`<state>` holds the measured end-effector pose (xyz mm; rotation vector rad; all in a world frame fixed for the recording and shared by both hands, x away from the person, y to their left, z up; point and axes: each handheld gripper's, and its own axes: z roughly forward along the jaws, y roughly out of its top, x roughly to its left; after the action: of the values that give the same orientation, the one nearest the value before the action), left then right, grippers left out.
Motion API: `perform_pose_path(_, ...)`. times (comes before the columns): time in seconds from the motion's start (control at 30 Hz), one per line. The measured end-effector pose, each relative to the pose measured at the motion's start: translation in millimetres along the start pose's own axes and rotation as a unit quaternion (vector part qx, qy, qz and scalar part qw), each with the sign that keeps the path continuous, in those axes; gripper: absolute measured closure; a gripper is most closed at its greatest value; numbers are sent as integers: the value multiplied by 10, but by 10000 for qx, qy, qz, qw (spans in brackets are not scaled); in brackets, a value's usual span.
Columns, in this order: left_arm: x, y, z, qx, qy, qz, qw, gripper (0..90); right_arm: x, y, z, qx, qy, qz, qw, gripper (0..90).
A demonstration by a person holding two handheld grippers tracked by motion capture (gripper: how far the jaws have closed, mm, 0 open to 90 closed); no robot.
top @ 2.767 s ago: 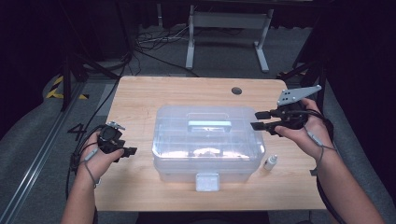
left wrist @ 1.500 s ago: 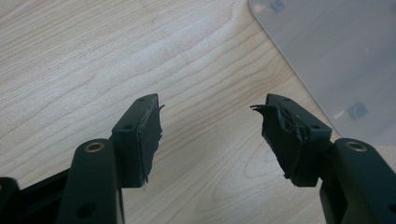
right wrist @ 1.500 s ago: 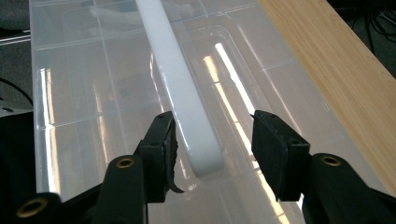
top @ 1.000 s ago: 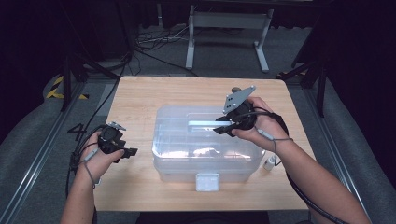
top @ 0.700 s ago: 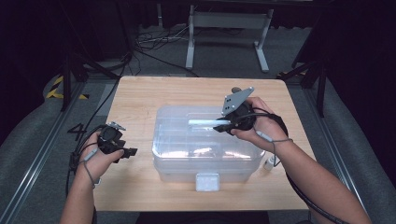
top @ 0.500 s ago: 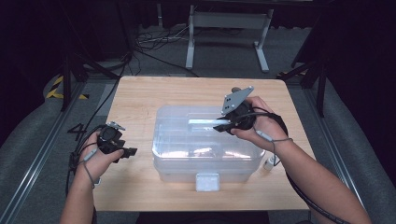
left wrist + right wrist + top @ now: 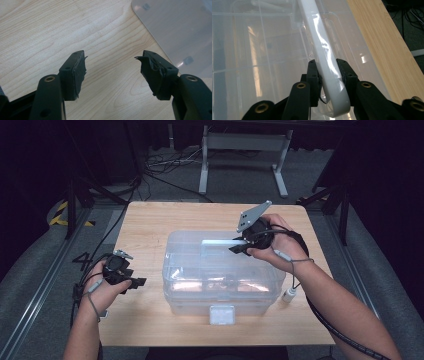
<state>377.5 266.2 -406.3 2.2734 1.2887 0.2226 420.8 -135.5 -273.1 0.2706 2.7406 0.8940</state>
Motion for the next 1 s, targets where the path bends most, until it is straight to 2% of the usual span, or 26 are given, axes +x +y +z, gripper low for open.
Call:
perform_pose_path(0.37, -7, 2, -36, -79, -45, -22, 10000, 369, -134, 65, -28, 8, 5, 110, 9999, 737)
perform_pose_path(0.5, -18, 13, -50, -120, -60, 33, 9999, 370, -198, 95, -41, -7, -29, 146, 9999, 735)
perform_pose_path(1.0, -50, 23, -90, -235, -134, 63, 9996, 374, -412, 153, -37, -42, 55, 337, 9994, 726)
